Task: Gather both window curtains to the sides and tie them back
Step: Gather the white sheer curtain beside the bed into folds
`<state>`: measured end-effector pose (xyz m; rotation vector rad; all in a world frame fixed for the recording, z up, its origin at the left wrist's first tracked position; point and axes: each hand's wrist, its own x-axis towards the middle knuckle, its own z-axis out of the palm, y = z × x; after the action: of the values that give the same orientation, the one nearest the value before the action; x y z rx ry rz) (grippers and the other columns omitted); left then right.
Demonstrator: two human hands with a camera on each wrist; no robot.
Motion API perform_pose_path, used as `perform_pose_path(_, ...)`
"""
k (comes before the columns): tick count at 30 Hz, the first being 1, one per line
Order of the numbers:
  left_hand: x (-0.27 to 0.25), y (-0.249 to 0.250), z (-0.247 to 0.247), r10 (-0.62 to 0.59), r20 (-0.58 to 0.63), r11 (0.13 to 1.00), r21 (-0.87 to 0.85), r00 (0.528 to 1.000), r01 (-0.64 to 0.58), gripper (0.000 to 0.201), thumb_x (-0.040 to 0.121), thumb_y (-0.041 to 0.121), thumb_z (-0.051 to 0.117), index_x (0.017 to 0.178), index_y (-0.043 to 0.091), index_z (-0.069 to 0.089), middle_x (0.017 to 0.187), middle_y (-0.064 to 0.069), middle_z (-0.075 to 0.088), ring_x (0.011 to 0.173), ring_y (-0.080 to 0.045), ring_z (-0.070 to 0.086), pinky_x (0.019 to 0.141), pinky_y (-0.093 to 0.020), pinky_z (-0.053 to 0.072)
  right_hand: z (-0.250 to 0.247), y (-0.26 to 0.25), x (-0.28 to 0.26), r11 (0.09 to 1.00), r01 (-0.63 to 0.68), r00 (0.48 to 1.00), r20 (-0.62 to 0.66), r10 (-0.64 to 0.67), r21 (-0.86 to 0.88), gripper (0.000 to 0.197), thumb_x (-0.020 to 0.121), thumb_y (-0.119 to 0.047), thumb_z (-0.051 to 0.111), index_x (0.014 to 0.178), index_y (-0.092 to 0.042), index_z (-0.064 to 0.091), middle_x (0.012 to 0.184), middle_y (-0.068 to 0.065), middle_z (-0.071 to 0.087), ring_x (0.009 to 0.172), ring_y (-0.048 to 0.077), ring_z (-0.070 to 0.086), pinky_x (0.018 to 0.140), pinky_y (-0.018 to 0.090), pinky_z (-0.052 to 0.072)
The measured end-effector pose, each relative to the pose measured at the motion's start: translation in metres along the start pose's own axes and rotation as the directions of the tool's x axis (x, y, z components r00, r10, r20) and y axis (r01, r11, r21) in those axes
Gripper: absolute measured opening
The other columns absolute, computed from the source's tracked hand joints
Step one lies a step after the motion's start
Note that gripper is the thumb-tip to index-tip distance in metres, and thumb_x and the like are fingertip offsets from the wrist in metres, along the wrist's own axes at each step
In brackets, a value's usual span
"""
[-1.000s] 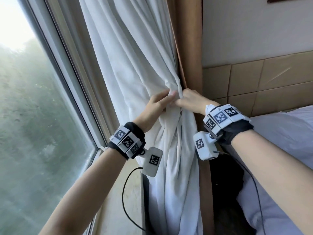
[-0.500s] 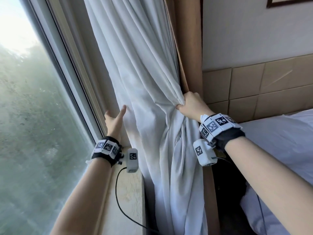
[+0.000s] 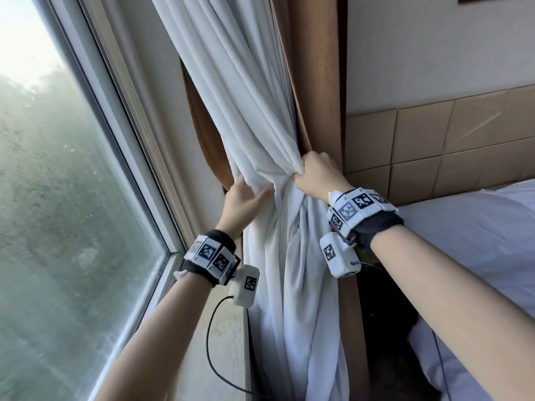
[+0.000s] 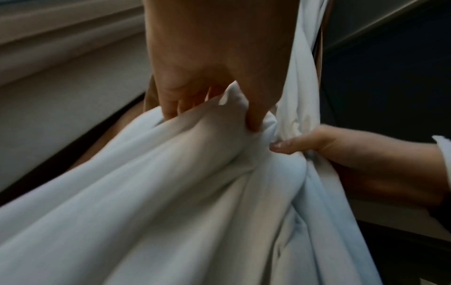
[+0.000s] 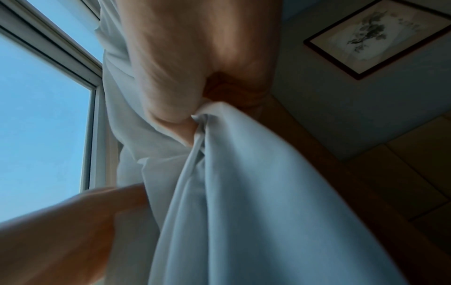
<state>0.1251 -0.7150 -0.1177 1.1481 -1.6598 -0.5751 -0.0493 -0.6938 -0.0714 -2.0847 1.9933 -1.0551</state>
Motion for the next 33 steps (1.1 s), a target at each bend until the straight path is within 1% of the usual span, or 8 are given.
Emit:
perform_pose_path(3,0.01,0.006,0.014,-0.075,0.012,0.997,-0.015,0.997,0.075,0.04,0.079,0.013,0.05,0.055,0.023,0.019,0.047,0.013,0.025,0.044,-0.006,0.022,0.046,-0.022,0.022,0.0,-0.004,-0.003,1.0,0.019,1.0,-0.002,-0.019,-0.012,0.023,0.087,-0.019,0.056,0.101,-0.002,0.062,0.105,0.022,0.062,0.099,0.043,0.059,0.079,0.038,0.05)
perform_pose_path(9,0.012,0.019,0.018,0.101,-0.113,0.99,0.108,0.988,-0.089,0.042,0.074,0.007,0.048,0.057,0.022,0.012,0.046,0.008,0.011,0.05,-0.01,0.012,0.044,-0.021,0.011,-0.005,-0.003,-0.007,1.0,0.017,1.0,-0.008,-0.017,-0.007,0.018,0.087,-0.013,0.054,0.097,0.001,0.059,0.098,0.02,0.06,0.095,0.043,0.059,0.077,0.038,0.05)
perform_pose_path(15,-0.017,0.031,0.024,0.209,-0.256,0.957,0.252,0.944,-0.144,0.045,0.09,0.022,0.056,0.057,0.023,0.025,0.05,0.01,0.03,0.046,-0.009,0.029,0.052,-0.029,0.019,-0.004,-0.011,-0.013,1.0,0.012,1.0,-0.017,-0.012,0.006,0.022,0.085,-0.013,0.055,0.102,0.0,0.058,0.106,0.02,0.058,0.1,0.041,0.057,0.082,0.042,0.051)
perform_pose_path(19,-0.032,0.033,0.056,0.279,-0.08,0.925,0.291,0.957,-0.245,0.009,0.084,0.009,0.054,0.085,0.009,0.045,0.083,-0.002,0.048,0.072,-0.016,0.044,0.065,-0.029,0.036,-0.001,-0.019,-0.013,1.0,-0.011,1.0,-0.025,0.011,0.028,0.022,0.084,-0.016,0.058,0.099,-0.001,0.06,0.105,0.021,0.062,0.101,0.042,0.059,0.081,0.039,0.05)
perform_pose_path(22,-0.035,0.019,0.075,0.308,-0.03,0.916,0.28,0.951,-0.288,0.038,0.082,0.008,0.058,0.117,-0.004,0.049,0.108,-0.009,0.049,0.105,-0.017,0.041,0.094,-0.031,0.04,-0.003,-0.016,-0.013,0.996,-0.05,0.999,0.015,0.049,0.07,0.026,0.085,-0.025,0.059,0.098,-0.003,0.063,0.101,0.019,0.064,0.098,0.041,0.06,0.081,0.039,0.052)
perform_pose_path(27,-0.043,0.022,0.082,0.274,-0.009,0.955,0.121,0.962,-0.271,0.067,0.078,0.007,0.063,0.14,0.006,0.036,0.121,-0.005,0.04,0.119,-0.013,0.035,0.104,-0.023,0.036,-0.011,-0.015,-0.012,0.973,-0.119,0.99,0.104,0.1,0.197,0.046,0.08,-0.056,0.052,0.075,-0.011,0.062,0.086,0.012,0.066,0.084,0.033,0.061,0.074,0.037,0.049)
perform_pose_path(29,-0.049,0.024,0.083,0.283,0.062,0.949,0.131,0.957,-0.288,0.069,0.074,0.009,0.07,0.137,0.008,0.041,0.127,-0.005,0.038,0.124,-0.015,0.036,0.109,-0.03,0.035,-0.009,-0.015,-0.014,0.994,-0.083,0.995,0.059,0.078,0.074,0.048,0.078,-0.058,0.059,0.08,-0.01,0.062,0.088,0.012,0.064,0.084,0.034,0.06,0.074,0.036,0.047)
perform_pose_path(33,-0.043,0.03,0.048,0.253,0.103,0.967,0.008,0.962,-0.255,0.023,0.089,0.012,0.059,0.109,0.012,0.071,0.124,0.003,0.062,0.111,-0.006,0.059,0.095,-0.028,0.049,-0.006,-0.005,-0.016,0.999,-0.039,0.998,-0.056,0.039,-0.006,0.027,0.088,-0.026,0.056,0.1,-0.003,0.064,0.104,0.021,0.064,0.1,0.043,0.059,0.079,0.039,0.048)
